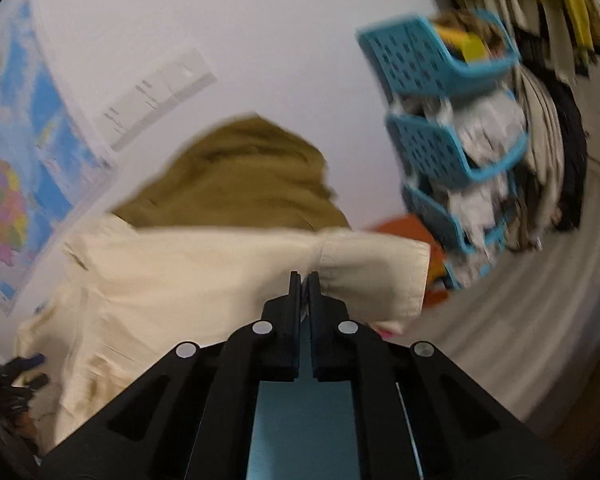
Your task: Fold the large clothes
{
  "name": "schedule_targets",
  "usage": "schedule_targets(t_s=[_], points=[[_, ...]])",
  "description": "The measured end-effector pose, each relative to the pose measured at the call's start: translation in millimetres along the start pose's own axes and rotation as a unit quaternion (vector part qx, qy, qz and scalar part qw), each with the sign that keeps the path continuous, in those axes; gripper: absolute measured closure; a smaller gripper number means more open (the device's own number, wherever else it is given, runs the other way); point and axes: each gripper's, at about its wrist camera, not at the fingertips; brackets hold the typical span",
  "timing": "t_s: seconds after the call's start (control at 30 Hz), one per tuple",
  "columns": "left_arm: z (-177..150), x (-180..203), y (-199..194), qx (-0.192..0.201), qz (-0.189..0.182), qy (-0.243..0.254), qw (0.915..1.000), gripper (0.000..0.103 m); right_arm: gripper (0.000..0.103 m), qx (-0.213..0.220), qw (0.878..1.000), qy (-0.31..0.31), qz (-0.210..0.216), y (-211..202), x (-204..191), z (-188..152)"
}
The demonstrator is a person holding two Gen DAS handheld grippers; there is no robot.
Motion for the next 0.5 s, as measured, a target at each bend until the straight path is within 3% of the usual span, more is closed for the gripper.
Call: schedule_targets(t_s=[0.1,0.2,0.33,0.4,0.5], points=[[2,-10,-1,0.001,-0.002,-0.014,0.9999,0.035,0.100,0.059,0.997,-0.042,0.004,-32,-30,27],[6,-19,-5,0.008,-0.003,-0.028,0.9996,0.035,0.100,0.124,0.985,-0.115,0.025,-66,-82,63],[13,-38,-15,0.028,-0.007,-0.058,0.9979,0.035,0.102,0.186,0.942,-0.261,0.096,-100,-193,104],[14,-51,-26,0.045,-0.011,-0.082,0.9956,0.035,0.102,0.189,0.913,-0.333,0.140,-99,-255,109],[10,-77,-43,0.070,-0.008,-0.121,0.9901,0.035,0.102,0.168,0.878,-0.400,0.200,-83,-327,101]])
Point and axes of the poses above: each gripper's, at about its wrist camera, not at the fingertips, and y roughly the way its jaws point, x to its right, z to its top, and after that the axes turned 11 degrees about -y, right-handed
